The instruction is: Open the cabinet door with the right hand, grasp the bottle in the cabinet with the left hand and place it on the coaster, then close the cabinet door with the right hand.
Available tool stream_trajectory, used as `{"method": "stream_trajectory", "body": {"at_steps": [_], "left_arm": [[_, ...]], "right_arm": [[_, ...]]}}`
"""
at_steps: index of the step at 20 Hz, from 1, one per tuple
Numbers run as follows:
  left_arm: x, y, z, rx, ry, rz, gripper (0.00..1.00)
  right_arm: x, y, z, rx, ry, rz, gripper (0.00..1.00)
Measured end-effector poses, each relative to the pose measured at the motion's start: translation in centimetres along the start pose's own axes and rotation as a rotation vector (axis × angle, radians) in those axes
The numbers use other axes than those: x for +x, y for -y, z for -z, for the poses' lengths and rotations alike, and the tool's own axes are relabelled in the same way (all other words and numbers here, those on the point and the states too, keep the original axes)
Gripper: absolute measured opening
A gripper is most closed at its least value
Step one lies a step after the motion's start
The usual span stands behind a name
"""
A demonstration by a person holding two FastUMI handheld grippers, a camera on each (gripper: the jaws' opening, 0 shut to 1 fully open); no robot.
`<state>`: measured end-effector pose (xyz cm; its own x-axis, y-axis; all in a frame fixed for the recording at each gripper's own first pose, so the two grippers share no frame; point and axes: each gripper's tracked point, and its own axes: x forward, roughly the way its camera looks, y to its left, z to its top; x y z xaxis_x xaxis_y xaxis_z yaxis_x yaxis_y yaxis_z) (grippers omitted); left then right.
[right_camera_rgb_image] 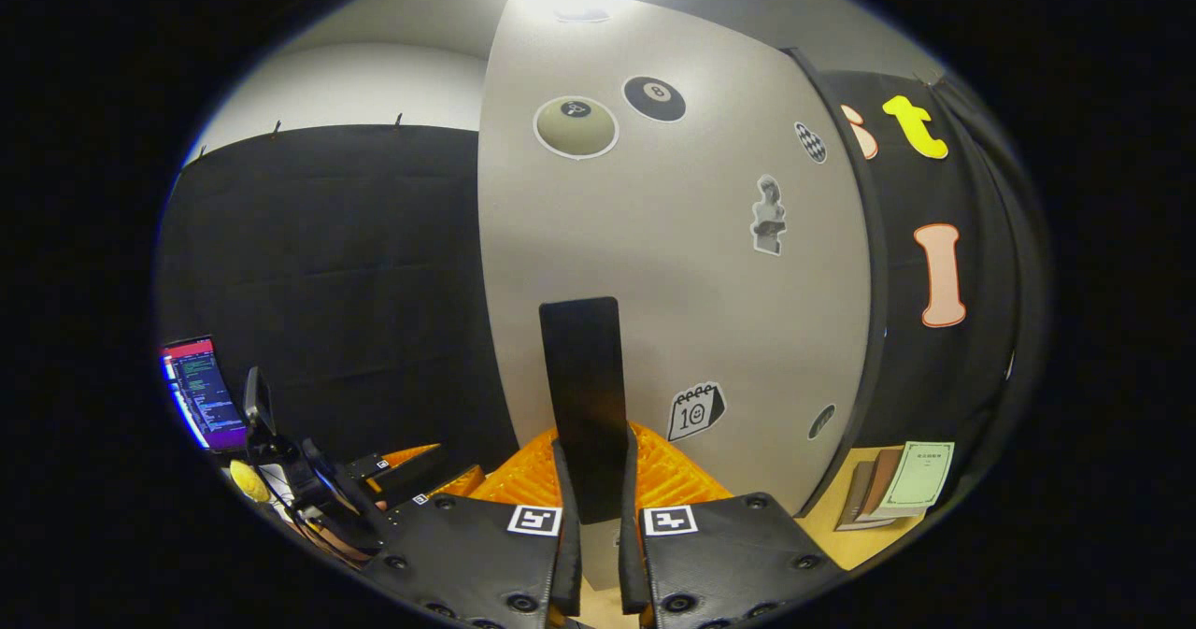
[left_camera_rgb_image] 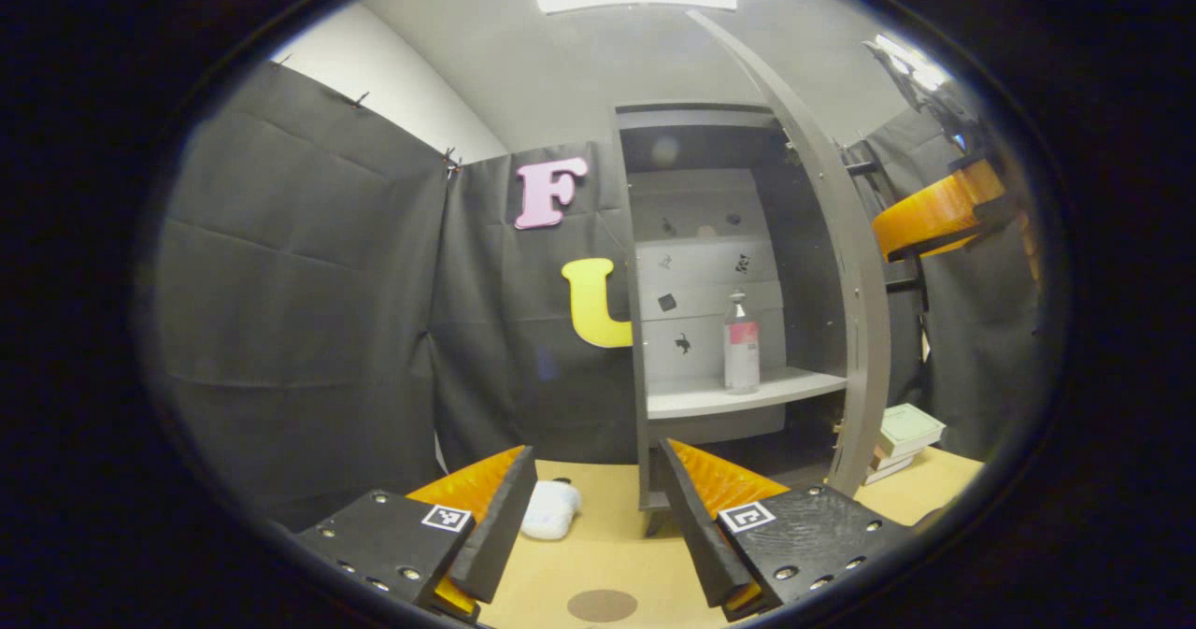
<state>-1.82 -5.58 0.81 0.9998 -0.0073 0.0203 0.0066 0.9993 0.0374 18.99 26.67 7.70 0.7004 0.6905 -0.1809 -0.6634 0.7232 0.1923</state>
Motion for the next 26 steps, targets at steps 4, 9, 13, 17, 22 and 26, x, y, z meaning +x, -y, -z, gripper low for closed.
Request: {"method": "stream_trajectory", "body": {"at_steps": [4, 9, 13, 17, 22, 26], "left_arm": [[0.9, 3.6, -0.1, -0.004, 0.002, 0.054, 0.79], [1.0, 7.1, -0.6, 0.005, 0.017, 0.107, 0.79], [1.2, 9.7, -0.8, 0.008, 0.020, 0.145, 0.79], [0.9, 12.0, -0.9, 0.010, 0.021, 0.174, 0.79], [0.4, 14.1, -1.0, 0.005, 0.016, 0.180, 0.79], [0.0, 15.1, -1.3, 0.018, 0.017, 0.161, 0.79]], "right_arm": [[-0.5, 0.5, 0.1, 0.007, -0.003, 0.004, 0.18], [-1.4, 1.5, 0.0, -0.004, 0.010, 0.043, 0.18], [-2.0, 2.7, -0.2, -0.014, 0.028, 0.113, 0.18], [-2.4, 4.0, -0.5, -0.017, 0.050, 0.184, 0.14], [-2.7, 5.5, -0.9, -0.018, 0.082, 0.243, 0.17], [-2.9, 6.7, -1.1, 0.012, 0.108, 0.278, 0.13]]}}
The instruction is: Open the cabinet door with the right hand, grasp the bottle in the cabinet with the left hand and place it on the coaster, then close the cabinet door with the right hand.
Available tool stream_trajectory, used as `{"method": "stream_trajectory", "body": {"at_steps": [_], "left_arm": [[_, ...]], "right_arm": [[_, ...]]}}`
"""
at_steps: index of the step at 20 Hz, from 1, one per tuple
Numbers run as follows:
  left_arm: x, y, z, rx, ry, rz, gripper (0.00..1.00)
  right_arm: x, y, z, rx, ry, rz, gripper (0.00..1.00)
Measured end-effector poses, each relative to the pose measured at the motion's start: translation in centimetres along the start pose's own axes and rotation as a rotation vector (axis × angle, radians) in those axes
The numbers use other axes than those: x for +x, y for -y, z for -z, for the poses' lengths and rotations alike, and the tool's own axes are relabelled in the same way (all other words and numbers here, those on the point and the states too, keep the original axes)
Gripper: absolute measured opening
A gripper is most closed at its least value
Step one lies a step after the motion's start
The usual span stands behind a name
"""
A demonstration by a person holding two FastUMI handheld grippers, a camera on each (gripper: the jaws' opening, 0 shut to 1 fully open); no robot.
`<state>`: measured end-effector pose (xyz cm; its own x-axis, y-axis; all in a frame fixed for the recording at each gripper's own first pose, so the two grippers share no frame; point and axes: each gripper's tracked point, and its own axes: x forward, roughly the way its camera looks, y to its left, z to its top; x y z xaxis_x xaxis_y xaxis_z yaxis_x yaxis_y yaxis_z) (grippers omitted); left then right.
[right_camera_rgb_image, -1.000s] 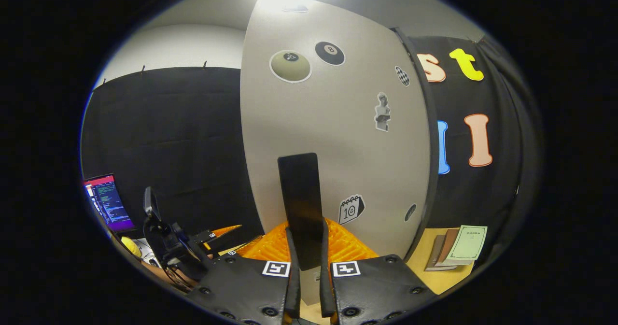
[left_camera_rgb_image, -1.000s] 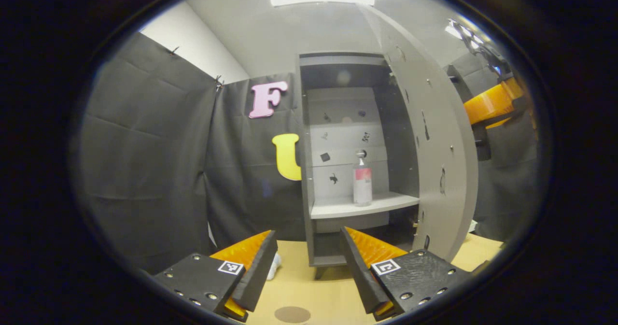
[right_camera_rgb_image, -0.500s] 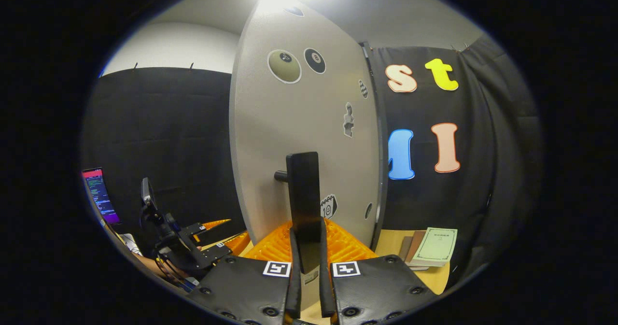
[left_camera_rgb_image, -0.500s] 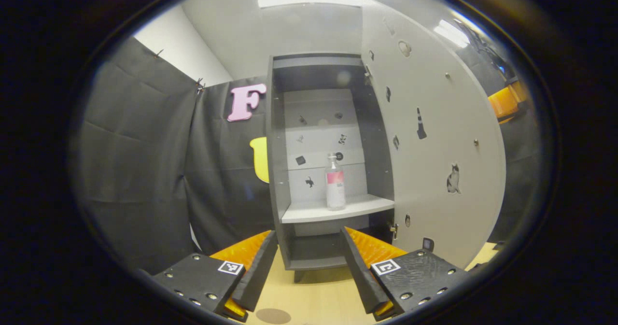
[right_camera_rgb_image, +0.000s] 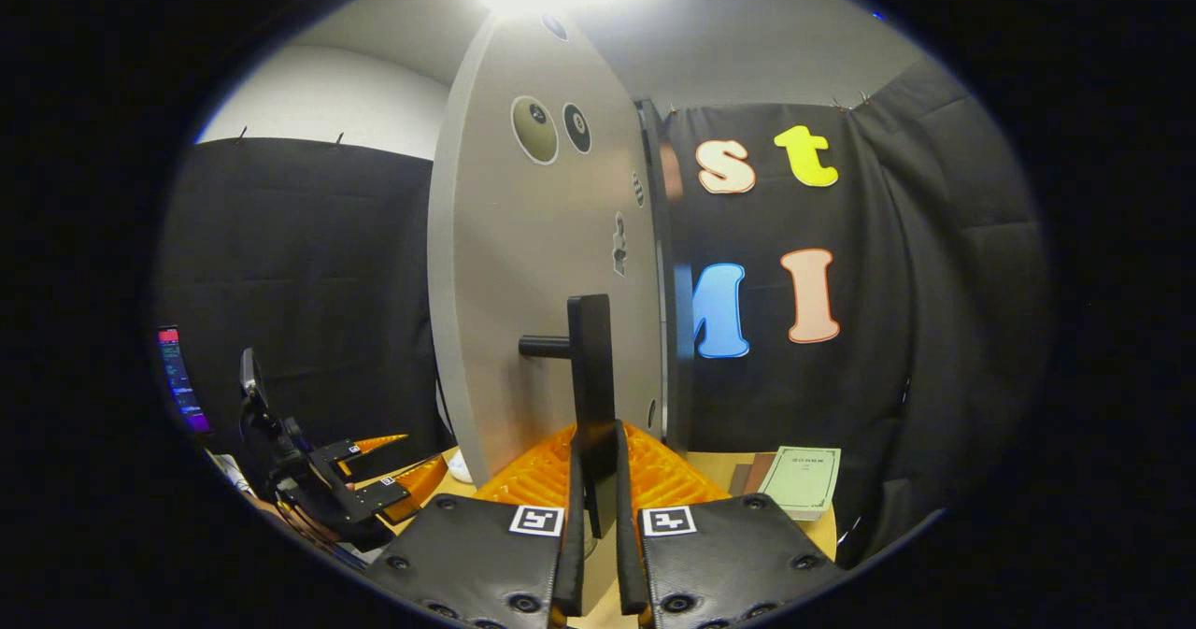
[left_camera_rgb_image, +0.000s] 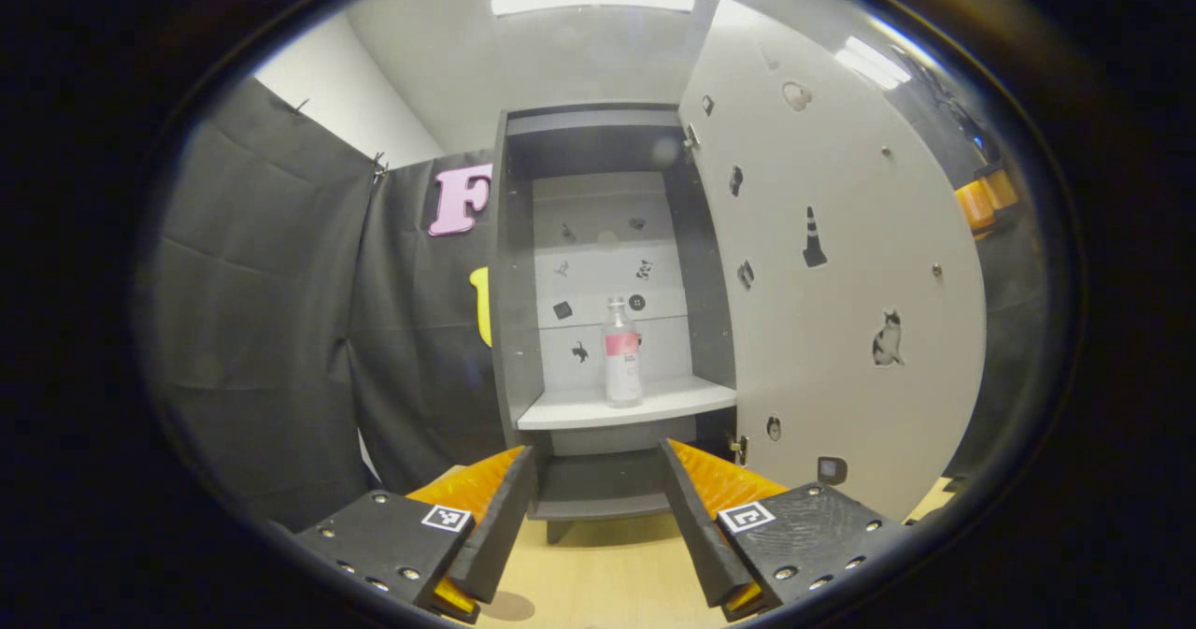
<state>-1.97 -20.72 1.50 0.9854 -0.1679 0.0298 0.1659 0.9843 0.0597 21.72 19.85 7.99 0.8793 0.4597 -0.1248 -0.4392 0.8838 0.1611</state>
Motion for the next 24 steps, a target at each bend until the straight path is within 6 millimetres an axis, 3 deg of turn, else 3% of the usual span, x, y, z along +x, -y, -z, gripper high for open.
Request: {"method": "stream_trajectory", "body": {"at_steps": [3, 6, 7, 8, 9, 10, 11, 13, 15, 16, 19, 24], "left_arm": [[0.1, 0.3, -0.4, 0.011, 0.001, -0.025, 0.79], [0.9, 0.3, -1.1, 0.022, 0.003, -0.044, 0.81], [1.2, 0.2, -1.5, 0.023, 0.003, -0.046, 0.81], [1.8, 0.2, -1.8, 0.022, 0.003, -0.043, 0.81], [2.7, 0.2, -2.1, 0.021, 0.005, -0.040, 0.81], [3.8, 0.3, -2.4, 0.021, 0.004, -0.032, 0.81], [4.9, 0.3, -2.7, 0.018, 0.001, -0.024, 0.82], [7.3, 0.5, -3.4, -0.004, 0.000, 0.003, 0.82], [10.3, 0.9, -4.2, -0.032, 0.002, 0.042, 0.81], [11.7, 1.0, -4.5, -0.041, 0.002, 0.059, 0.81], [16.2, 1.7, -5.1, -0.052, -0.003, 0.109, 0.81], [23.8, 2.3, -4.5, -0.080, -0.012, 0.165, 0.81]], "right_arm": [[-0.4, -1.0, 0.1, 0.071, 0.007, -0.053, 0.16], [-1.3, 0.1, 0.1, 0.023, -0.001, -0.048, 0.13], [-2.0, 0.4, 0.2, 0.003, 0.002, -0.053, 0.22], [-2.3, 0.2, 0.1, -0.007, 0.006, -0.056, 0.19], [-2.8, 0.6, 0.1, -0.019, 0.012, -0.050, 0.25], [-3.5, 1.4, 0.0, -0.037, 0.018, -0.022, 0.28], [-4.5, 2.5, -0.1, -0.059, 0.028, 0.016, 0.46], [-5.8, 5.3, -0.4, -0.087, 0.059, 0.121, 0.75], [-6.5, 8.2, -0.7, -0.091, 0.086, 0.235, 0.96], [-6.5, 9.2, -0.5, -0.083, 0.087, 0.284, 0.99], [-6.5, 11.3, -0.1, -0.042, 0.076, 0.375, 0.96], [-6.1, 14.6, 1.3, -0.042, 0.048, 0.536, 0.99]]}}
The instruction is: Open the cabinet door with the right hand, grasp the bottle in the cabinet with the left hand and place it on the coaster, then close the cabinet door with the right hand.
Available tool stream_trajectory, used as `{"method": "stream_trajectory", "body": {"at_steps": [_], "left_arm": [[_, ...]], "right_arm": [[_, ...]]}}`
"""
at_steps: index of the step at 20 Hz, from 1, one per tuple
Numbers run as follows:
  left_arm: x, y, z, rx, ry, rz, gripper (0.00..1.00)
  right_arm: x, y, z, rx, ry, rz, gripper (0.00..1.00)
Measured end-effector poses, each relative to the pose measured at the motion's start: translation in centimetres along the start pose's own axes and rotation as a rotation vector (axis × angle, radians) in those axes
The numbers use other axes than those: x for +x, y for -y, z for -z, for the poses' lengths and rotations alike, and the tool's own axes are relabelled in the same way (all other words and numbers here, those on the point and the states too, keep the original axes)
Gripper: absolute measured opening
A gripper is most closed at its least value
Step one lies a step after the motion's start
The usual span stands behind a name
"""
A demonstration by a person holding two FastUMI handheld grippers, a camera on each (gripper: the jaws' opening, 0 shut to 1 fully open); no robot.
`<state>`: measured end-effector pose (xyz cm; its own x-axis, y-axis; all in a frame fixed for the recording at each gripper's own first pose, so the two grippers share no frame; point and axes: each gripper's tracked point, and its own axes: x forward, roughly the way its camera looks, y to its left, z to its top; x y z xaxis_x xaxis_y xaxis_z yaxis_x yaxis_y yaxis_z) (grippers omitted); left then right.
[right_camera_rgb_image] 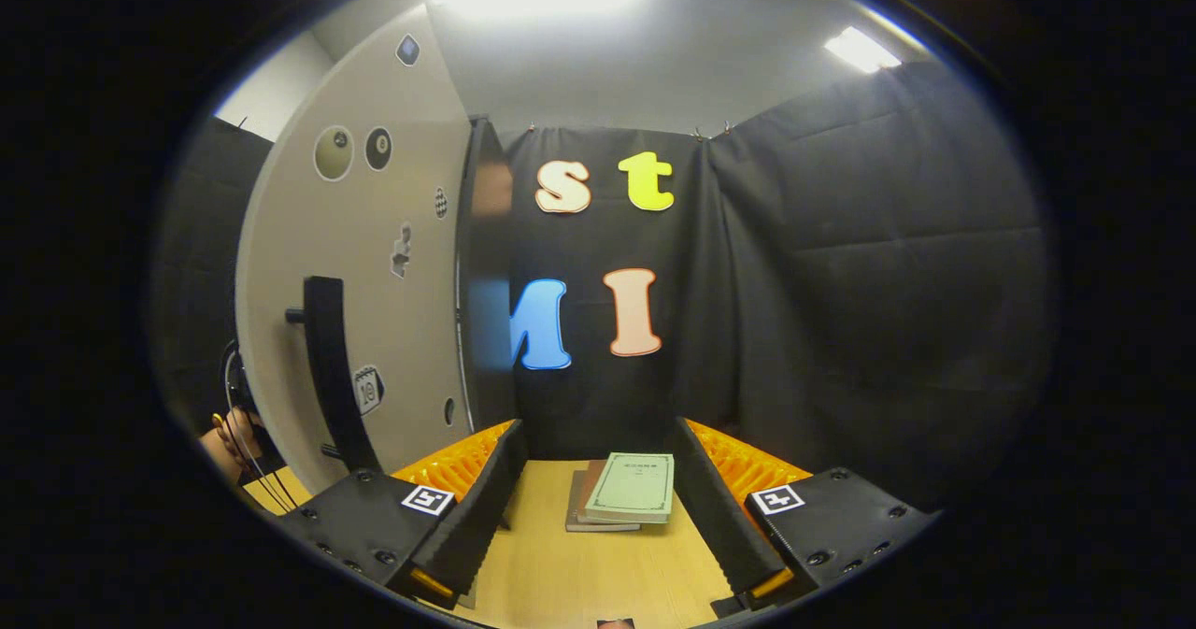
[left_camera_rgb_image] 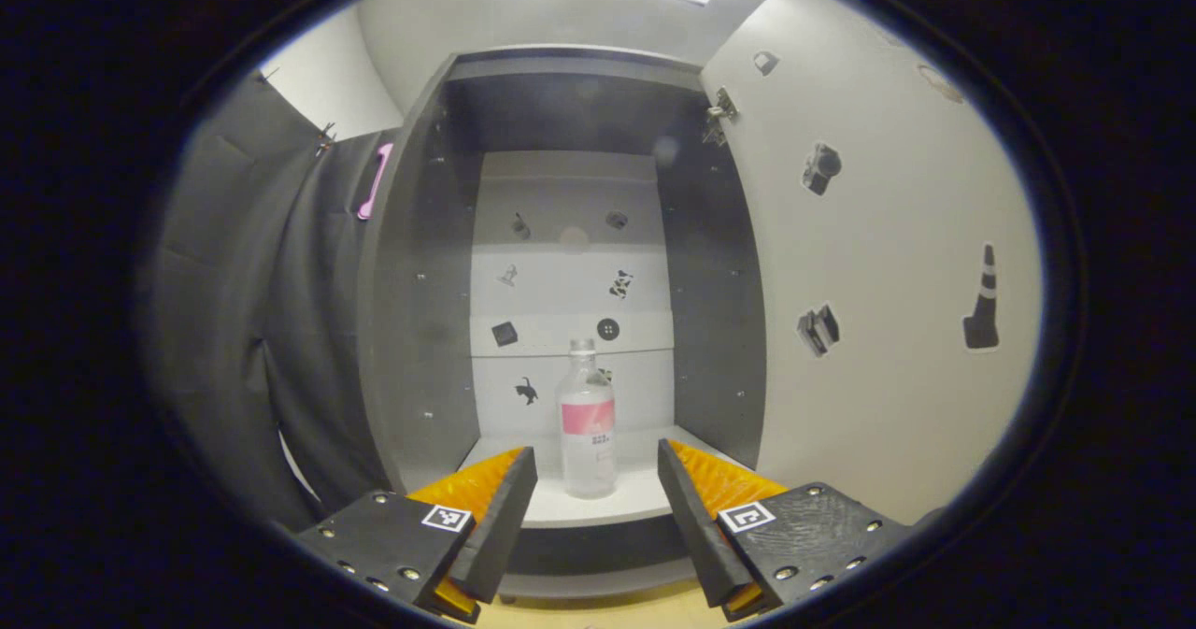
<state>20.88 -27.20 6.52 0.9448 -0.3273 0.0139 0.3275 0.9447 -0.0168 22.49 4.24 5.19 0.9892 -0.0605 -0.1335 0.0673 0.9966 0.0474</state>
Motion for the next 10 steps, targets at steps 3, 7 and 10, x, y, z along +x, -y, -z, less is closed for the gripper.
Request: {"method": "stream_trajectory", "body": {"at_steps": [3, 7, 10], "left_arm": [[4.0, -0.4, 0.8, -0.016, -0.016, 0.035, 0.79], [8.4, -0.8, 2.6, -0.017, -0.040, 0.063, 0.79], [11.1, -1.3, 4.3, -0.047, -0.064, 0.073, 0.81]], "right_arm": [[0.9, 0.4, 1.6, -0.002, -0.035, 0.071, 0.99], [1.7, 1.0, 2.7, -0.004, -0.059, 0.151, 0.99], [2.1, 1.4, 3.3, 0.006, -0.072, 0.200, 0.99]]}}
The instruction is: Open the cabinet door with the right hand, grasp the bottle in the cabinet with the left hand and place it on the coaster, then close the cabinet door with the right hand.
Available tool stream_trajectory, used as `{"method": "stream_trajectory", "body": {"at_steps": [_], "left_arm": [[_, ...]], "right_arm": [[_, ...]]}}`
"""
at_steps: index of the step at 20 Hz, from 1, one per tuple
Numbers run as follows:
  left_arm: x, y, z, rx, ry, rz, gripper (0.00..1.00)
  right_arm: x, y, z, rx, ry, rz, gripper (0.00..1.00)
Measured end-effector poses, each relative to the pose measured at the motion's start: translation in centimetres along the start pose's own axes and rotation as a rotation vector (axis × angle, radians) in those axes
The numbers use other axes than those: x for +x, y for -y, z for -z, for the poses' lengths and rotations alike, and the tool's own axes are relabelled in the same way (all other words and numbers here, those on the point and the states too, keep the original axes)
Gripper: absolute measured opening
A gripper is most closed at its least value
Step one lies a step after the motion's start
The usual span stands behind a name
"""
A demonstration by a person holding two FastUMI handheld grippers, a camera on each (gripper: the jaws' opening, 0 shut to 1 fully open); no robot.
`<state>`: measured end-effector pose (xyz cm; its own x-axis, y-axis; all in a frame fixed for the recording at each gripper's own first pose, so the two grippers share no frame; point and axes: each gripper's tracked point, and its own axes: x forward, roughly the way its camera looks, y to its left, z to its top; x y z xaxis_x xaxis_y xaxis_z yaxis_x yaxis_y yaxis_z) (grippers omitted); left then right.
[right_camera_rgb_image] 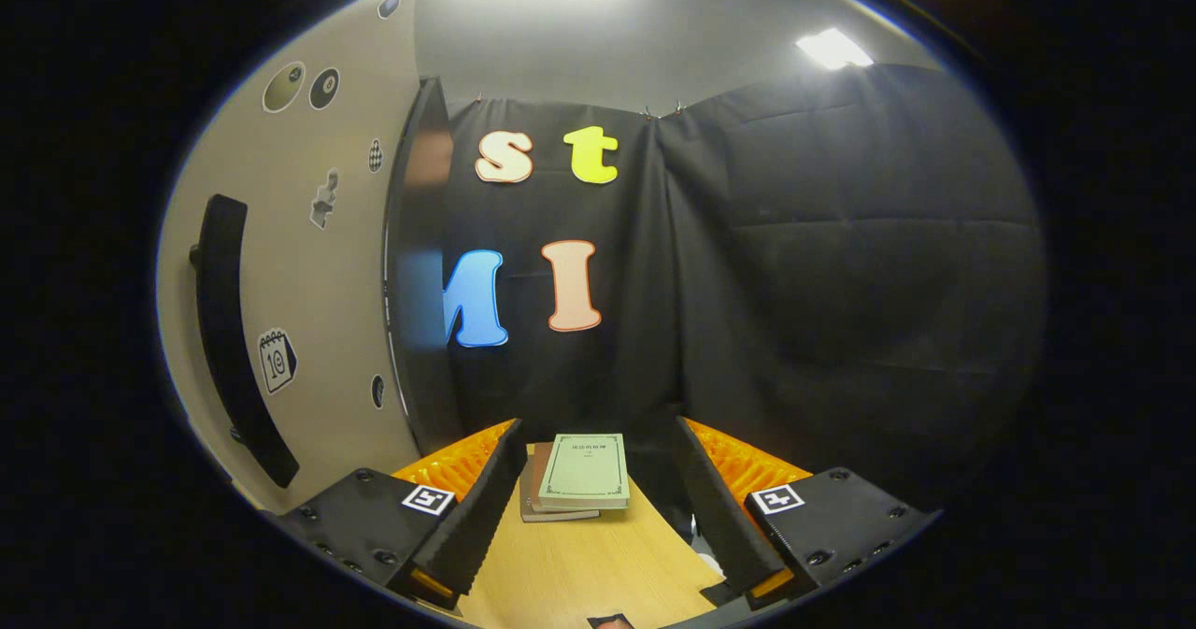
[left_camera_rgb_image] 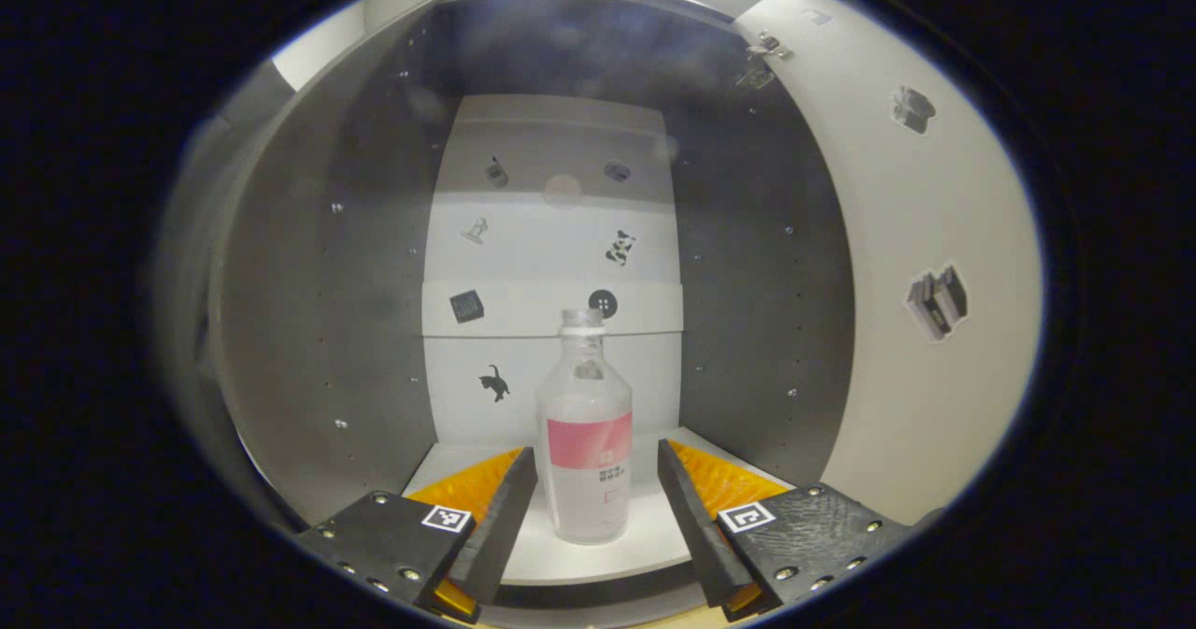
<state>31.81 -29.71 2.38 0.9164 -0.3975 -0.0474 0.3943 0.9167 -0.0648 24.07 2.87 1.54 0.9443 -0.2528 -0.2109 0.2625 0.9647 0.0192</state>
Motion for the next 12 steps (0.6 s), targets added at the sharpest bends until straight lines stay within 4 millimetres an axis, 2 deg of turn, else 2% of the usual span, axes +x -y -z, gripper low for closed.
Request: {"method": "stream_trajectory", "body": {"at_steps": [1, 2, 3, 5, 8, 10, 12], "left_arm": [[0.7, -0.3, 0.2, -0.008, -0.005, 0.002, 0.81], [1.5, -0.5, 0.6, -0.012, -0.008, 0.004, 0.81], [1.8, -0.5, 0.6, -0.011, -0.010, 0.007, 0.81], [3.1, -0.9, 1.0, 0.000, -0.013, 0.005, 0.79], [3.7, -0.9, 1.2, 0.012, -0.021, 0.015, 0.80], [3.3, -1.1, 1.3, 0.005, -0.022, 0.013, 0.74], [2.2, -1.3, 0.5, -0.017, 0.000, 0.011, 0.74]], "right_arm": [[0.1, 0.2, 0.1, 0.004, 0.000, 0.018, 0.96], [0.2, 0.2, 0.2, 0.008, -0.001, 0.028, 0.99], [0.3, 0.2, 0.2, 0.015, -0.003, 0.036, 0.96], [0.5, 0.2, 0.2, 0.030, -0.008, 0.043, 0.99], [0.8, -0.1, 0.2, 0.046, -0.011, 0.039, 0.99], [0.8, -0.3, 0.2, 0.043, -0.011, 0.031, 0.99], [0.7, -0.4, 0.2, 0.035, -0.013, 0.018, 0.99]]}}
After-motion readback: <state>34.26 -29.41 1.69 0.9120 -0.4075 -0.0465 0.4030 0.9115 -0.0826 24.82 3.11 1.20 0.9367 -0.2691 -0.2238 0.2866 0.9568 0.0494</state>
